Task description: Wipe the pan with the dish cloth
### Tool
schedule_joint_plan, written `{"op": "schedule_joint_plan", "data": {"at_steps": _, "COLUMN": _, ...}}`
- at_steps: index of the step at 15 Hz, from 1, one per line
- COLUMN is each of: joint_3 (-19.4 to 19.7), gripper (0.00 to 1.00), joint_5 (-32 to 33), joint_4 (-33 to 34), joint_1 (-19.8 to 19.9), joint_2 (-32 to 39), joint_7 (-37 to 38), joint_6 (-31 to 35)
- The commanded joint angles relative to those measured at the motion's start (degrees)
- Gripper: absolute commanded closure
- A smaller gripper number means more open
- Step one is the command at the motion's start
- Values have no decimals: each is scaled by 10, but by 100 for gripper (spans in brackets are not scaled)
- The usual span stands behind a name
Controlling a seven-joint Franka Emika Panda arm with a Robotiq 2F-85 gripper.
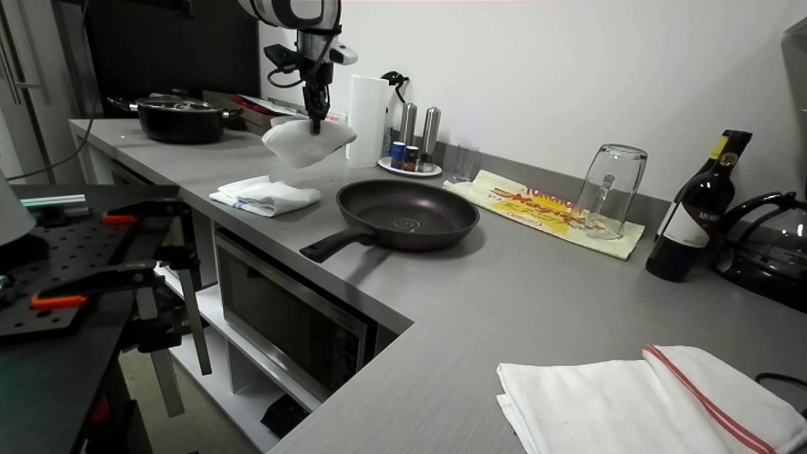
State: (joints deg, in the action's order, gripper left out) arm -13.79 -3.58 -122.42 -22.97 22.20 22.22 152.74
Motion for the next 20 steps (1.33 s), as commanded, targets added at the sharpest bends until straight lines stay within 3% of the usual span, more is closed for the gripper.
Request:
{"op": "schedule_joint_plan", "data": {"at_steps": 1, "joint_3": 18, "gripper": 96, "joint_5": 26, "joint_4": -21, "joint_1": -20, "joint_2": 2, "joint_7": 5, "joint_6": 52}}
{"op": "schedule_joint_plan", "data": {"at_steps": 2, "joint_3": 21, "gripper": 96, "joint_5": 33, "joint_4": -24, "joint_1": -24, "joint_2": 5, "joint_7": 5, "joint_6": 55}}
{"op": "schedule_joint_plan", "data": {"at_steps": 3, "joint_3": 23, "gripper": 60, "joint_5": 38, "joint_4": -28, "joint_1": -26, "joint_2": 5, "joint_7": 4, "joint_6": 54}}
{"op": "schedule_joint_plan", "data": {"at_steps": 5, "joint_3": 22, "gripper": 53, "joint_5": 40, "joint_4": -36, "joint_1": -27, "joint_2": 2, "joint_7": -1, "joint_6": 49}}
{"op": "schedule_joint_plan", "data": {"at_steps": 12, "joint_3": -17, "gripper": 2, "joint_5": 4, "joint_4": -94, "joint_1": -3, "joint_2": -60, "joint_7": -32, "joint_6": 21}}
{"op": "schedule_joint_plan", "data": {"at_steps": 17, "joint_3": -57, "gripper": 0, "joint_5": -55, "joint_4": -149, "joint_1": 26, "joint_2": -174, "joint_7": -83, "joint_6": -56}}
{"op": "schedule_joint_plan", "data": {"at_steps": 20, "joint_3": -49, "gripper": 0, "joint_5": -21, "joint_4": -186, "joint_1": 20, "joint_2": -273, "joint_7": -47, "joint_6": -98}}
